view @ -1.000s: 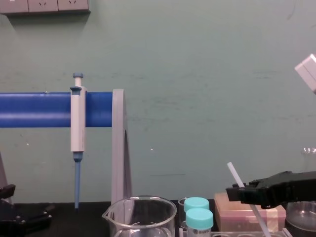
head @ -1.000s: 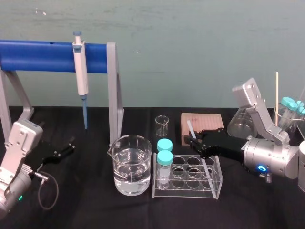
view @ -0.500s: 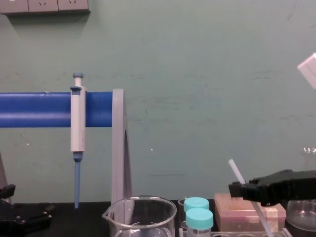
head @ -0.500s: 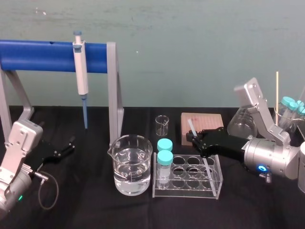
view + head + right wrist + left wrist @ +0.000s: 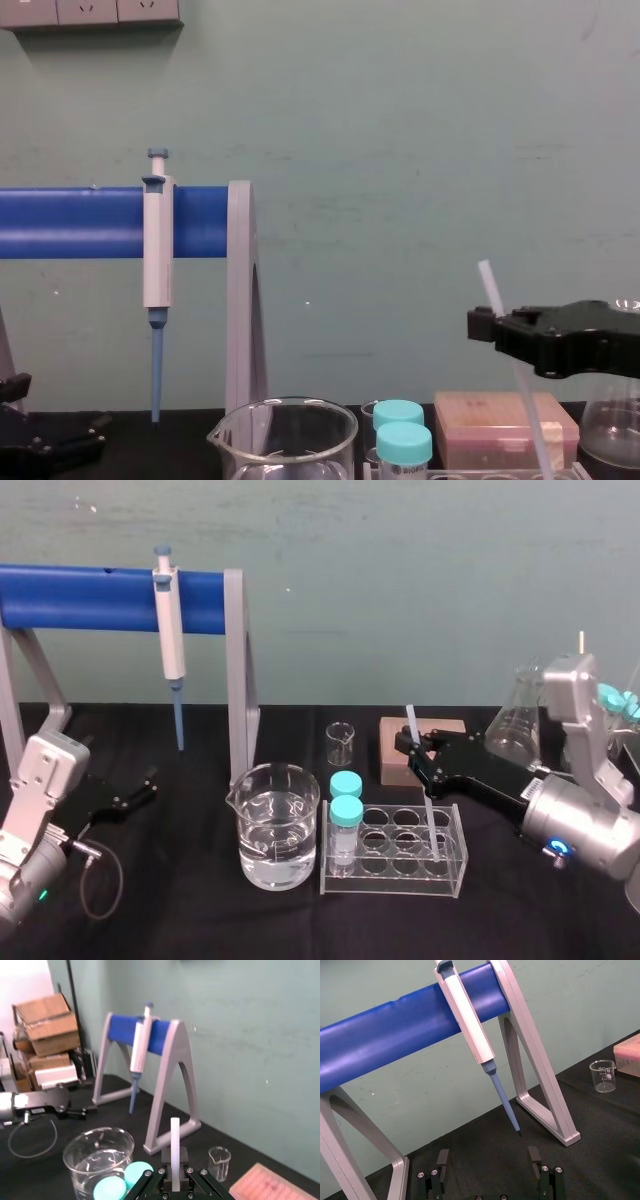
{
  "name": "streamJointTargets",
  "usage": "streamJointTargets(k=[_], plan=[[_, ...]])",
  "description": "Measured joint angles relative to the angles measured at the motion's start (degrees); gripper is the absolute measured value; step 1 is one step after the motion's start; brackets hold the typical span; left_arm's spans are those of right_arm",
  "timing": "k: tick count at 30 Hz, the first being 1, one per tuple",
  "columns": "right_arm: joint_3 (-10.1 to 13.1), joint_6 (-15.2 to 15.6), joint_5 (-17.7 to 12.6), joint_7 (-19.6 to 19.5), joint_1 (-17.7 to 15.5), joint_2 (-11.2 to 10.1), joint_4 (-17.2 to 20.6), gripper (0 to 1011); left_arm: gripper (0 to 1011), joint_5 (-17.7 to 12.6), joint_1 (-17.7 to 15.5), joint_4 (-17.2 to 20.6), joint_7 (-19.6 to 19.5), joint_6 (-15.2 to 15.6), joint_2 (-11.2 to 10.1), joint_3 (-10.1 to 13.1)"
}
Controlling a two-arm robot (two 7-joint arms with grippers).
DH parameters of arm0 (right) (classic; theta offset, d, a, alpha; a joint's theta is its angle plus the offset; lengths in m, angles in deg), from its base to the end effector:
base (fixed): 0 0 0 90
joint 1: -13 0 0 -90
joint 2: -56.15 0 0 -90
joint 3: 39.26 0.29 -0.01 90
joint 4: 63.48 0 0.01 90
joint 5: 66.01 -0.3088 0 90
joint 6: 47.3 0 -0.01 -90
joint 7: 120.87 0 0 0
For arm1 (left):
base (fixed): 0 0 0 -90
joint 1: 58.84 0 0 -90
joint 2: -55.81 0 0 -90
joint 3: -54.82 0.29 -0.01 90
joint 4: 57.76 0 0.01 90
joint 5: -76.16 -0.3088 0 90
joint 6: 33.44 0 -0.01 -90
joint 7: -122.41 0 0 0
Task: Pick up the stirring rod with one hand, then place it down.
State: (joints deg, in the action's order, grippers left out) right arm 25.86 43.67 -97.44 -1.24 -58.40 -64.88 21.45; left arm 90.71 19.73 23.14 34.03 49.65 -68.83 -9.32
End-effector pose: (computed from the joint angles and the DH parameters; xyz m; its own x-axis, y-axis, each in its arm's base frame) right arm 0.3932 -0.0514 -0.2393 0.7409 -0.6693 0.0557 0.6714 0.7402 -0.0376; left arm 0.3581 0.0827 -0.3023 0.2923 0.8803 0.3736 -0.9553 0.2873 0.0702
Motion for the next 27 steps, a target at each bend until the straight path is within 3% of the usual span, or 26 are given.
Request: streamJointTargets(k=[5,9,18,27], plan=[[2.3,-5.7,-1.0,1.9,-3.1,0.0,1.4,74,1000,0.0,0.0,0.0,0.0,0.0,0.0,0.0],[4.2,-7.5,-2.0,2.3,-4.2,0.2,3.0,74,1000,0.0,0.0,0.0,0.0,0.0,0.0,0.0],[8.4,-8.8,-4.6,2.9,-2.9,0.1,6.7,73,1000,0.0,0.0,0.0,0.0,0.0,0.0,0.0],[9.4,-9.2,-5.3,3.4,-0.9,0.4,6.7,73,1000,0.0,0.0,0.0,0.0,0.0,0.0,0.0]])
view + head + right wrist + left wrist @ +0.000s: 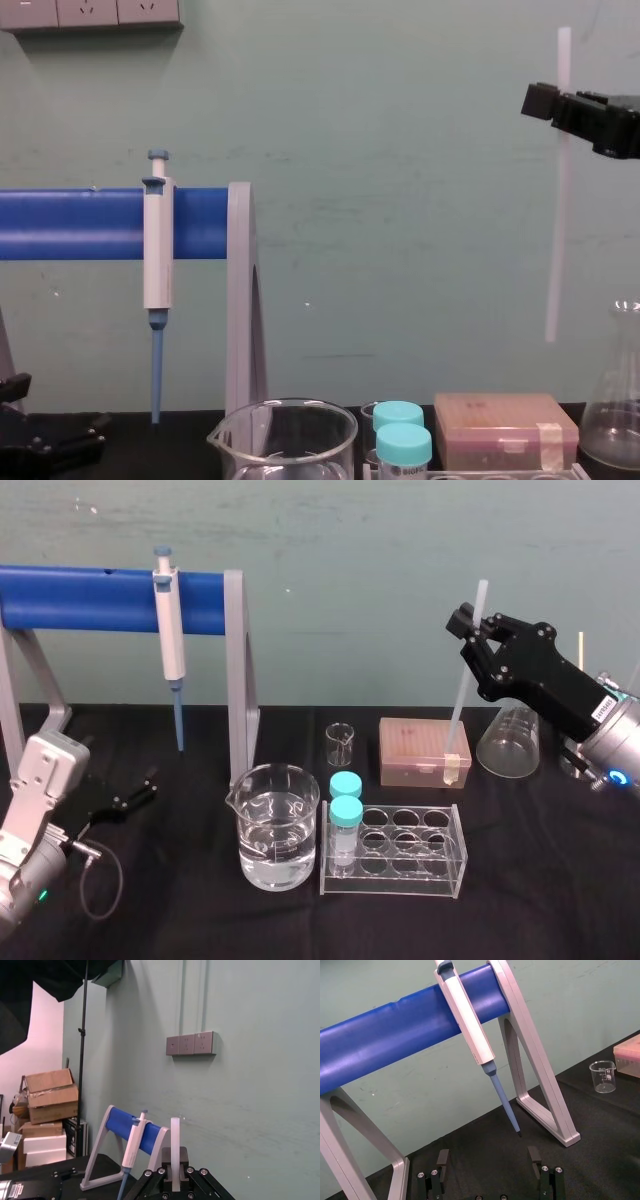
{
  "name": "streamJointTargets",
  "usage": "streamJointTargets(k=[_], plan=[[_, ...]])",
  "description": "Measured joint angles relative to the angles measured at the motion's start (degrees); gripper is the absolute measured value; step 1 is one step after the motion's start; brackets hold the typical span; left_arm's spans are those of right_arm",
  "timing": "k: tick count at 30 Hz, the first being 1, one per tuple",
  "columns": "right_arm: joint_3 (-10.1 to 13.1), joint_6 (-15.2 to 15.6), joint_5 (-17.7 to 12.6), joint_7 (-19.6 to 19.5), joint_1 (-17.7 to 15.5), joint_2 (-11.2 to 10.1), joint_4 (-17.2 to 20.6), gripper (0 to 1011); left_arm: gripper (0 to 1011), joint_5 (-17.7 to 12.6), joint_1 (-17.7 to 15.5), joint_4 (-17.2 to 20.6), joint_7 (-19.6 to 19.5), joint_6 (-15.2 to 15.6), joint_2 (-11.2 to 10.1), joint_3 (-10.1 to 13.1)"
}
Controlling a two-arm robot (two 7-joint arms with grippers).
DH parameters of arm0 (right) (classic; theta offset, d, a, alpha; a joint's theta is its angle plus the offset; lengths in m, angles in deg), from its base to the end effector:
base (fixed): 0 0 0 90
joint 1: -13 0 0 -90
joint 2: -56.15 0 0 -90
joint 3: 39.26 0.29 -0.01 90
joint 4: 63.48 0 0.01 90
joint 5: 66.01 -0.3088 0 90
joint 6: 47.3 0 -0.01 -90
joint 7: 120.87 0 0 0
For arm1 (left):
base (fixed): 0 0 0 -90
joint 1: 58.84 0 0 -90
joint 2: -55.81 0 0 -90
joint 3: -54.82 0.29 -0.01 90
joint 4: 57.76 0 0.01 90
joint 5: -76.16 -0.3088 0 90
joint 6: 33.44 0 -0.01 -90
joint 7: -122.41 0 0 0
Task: Pick up the stirring rod with one hand, then place it down.
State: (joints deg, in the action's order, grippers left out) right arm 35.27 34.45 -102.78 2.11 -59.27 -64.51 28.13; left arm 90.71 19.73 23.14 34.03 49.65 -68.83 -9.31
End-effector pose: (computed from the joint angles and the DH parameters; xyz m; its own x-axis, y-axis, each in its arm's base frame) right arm 0.3915 -0.0731 -0.1831 0.7147 -0.6858 0.1375 0.6301 0.7166 0.2991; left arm 0.3581 0.0826 -0.3023 0.2924 0.8803 0.3736 -0.9552 0.2875 0.0703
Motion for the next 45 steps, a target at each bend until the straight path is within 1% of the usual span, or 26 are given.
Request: streamJointTargets(k=[12,45], plan=[[0.1,-0.1,0.3,0.1,0.3,-0.1,0.1,73,1000,0.0,0.0,0.0,0.0,0.0,0.0,0.0],[0.2,-0.2,1.3,-0.3,-0.5,-0.1,0.8,73,1000,0.0,0.0,0.0,0.0,0.0,0.0,0.0]])
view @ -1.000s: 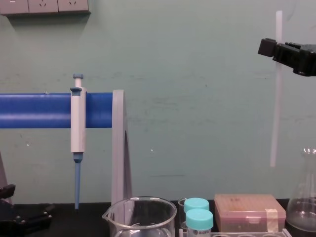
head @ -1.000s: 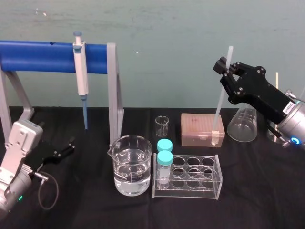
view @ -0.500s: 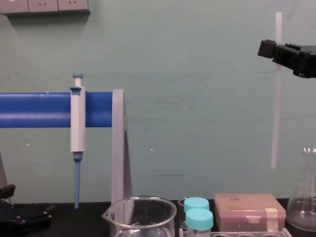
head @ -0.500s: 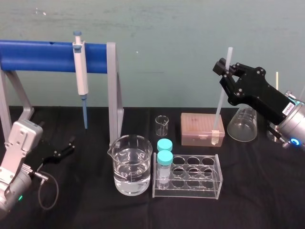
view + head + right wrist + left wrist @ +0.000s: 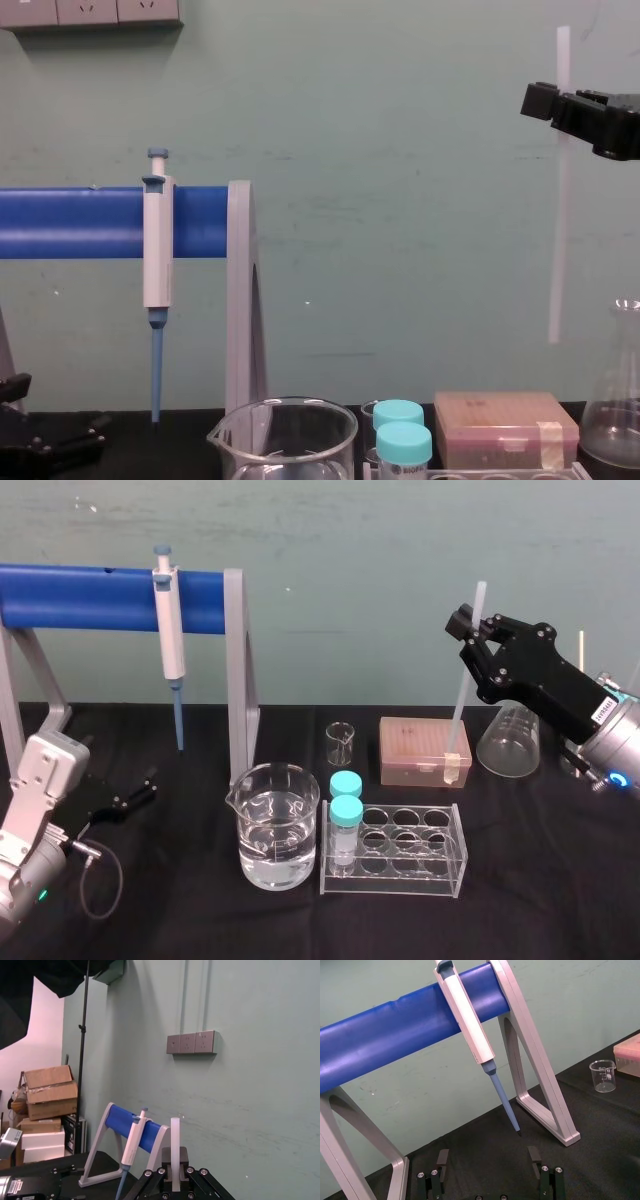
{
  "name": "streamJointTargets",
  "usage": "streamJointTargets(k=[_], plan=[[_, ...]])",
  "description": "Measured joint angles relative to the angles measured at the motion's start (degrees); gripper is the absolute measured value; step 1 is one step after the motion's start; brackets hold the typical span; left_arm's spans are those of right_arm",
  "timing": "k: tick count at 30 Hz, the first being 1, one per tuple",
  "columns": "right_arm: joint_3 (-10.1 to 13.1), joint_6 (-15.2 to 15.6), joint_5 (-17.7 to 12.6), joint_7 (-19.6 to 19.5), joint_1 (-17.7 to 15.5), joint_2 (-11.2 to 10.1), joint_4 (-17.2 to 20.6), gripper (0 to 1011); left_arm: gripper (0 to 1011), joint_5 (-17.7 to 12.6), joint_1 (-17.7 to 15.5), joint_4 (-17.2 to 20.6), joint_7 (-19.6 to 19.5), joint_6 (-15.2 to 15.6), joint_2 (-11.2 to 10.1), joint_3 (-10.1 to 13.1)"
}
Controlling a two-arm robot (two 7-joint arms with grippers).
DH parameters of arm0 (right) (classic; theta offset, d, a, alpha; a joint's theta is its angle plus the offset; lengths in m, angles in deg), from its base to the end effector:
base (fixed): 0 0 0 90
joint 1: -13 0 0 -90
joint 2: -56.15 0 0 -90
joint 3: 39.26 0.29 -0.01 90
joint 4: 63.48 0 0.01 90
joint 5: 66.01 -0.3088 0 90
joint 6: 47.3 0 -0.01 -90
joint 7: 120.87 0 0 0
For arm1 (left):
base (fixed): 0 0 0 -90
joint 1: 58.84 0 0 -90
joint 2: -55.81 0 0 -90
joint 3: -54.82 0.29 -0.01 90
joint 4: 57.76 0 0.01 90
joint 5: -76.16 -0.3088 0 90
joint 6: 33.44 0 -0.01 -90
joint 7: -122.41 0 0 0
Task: Pick up the stirring rod with one hand, then place it down.
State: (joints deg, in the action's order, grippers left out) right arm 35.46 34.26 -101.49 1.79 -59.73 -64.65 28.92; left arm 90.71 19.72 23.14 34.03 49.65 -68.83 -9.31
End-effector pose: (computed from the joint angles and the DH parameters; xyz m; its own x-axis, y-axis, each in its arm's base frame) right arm 0.3889 -0.0724 -0.1819 0.7089 -0.6869 0.1598 0.6302 0.7187 0.2939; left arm 0.3581 0.0826 -0.3023 0.2924 0.8803 0.3736 -0.9552 0.2875 0.0701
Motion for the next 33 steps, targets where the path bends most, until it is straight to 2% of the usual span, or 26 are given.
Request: streamJointTargets(k=[33], plan=[[0.4,0.0,-0.5,0.2,-0.9,-0.6,0.8,73,1000,0.0,0.0,0.0,0.0,0.0,0.0,0.0]])
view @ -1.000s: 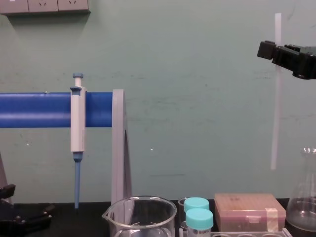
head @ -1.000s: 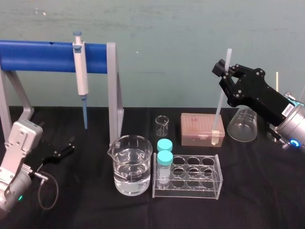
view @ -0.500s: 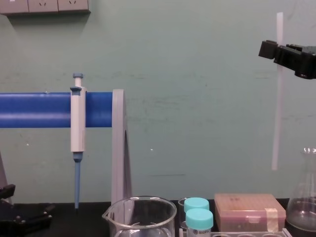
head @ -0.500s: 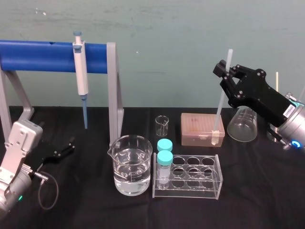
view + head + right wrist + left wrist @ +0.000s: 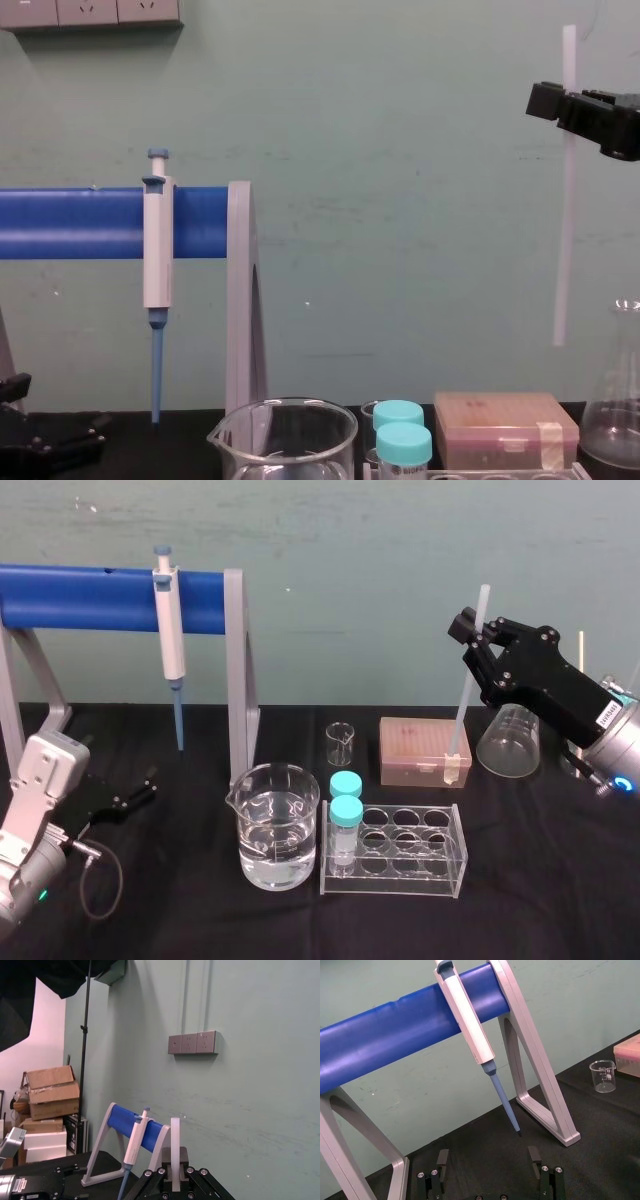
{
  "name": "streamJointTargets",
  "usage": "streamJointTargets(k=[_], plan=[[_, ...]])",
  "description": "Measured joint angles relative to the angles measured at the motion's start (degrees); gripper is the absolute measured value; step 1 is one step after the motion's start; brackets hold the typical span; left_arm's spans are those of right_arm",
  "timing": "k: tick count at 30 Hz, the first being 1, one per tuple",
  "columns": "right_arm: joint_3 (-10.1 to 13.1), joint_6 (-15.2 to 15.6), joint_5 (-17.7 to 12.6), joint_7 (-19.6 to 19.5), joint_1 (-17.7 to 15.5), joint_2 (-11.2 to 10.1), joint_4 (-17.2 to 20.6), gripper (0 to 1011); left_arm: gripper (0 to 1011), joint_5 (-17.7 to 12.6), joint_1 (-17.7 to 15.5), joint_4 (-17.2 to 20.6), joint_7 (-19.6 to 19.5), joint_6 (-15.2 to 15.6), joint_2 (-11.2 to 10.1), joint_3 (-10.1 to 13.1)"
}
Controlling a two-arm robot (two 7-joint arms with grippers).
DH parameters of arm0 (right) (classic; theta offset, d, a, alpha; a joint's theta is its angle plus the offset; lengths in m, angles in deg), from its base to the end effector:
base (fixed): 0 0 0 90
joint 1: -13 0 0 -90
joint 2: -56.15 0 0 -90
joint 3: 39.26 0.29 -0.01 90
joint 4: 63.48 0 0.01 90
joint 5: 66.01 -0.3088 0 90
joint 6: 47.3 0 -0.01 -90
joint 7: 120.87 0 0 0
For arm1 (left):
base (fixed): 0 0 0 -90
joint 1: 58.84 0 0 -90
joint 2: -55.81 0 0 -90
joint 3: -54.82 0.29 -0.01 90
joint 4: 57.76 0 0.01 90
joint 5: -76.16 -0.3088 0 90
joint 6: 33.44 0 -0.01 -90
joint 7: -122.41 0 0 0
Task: Pick up the stirring rod with one hand, then place it down.
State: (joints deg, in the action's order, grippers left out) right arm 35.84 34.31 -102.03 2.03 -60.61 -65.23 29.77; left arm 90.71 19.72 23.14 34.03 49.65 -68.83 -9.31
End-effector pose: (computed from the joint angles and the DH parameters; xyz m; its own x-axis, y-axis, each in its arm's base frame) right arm 0.3849 -0.0747 -0.1821 0.7131 -0.6831 0.1575 0.6268 0.7220 0.2930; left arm 0.3581 0.0826 -0.3023 0.2924 0.8803 0.3736 -0.9552 0.2875 0.0701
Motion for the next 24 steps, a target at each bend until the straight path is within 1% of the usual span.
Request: streamJointTargets(k=[16,20,24], plan=[[-0.2,0.0,0.0,0.2,-0.1,0.0,0.0,73,1000,0.0,0.0,0.0,0.0,0.0,0.0,0.0],[-0.2,-0.4,-1.0,1.7,0.0,0.0,-0.7,73,1000,0.0,0.0,0.0,0.0,0.0,0.0,0.0],[-0.2,-0.9,-2.5,3.6,-0.6,-0.7,-1.2,73,1000,0.0,0.0,0.0,0.0,0.0,0.0,0.0]])
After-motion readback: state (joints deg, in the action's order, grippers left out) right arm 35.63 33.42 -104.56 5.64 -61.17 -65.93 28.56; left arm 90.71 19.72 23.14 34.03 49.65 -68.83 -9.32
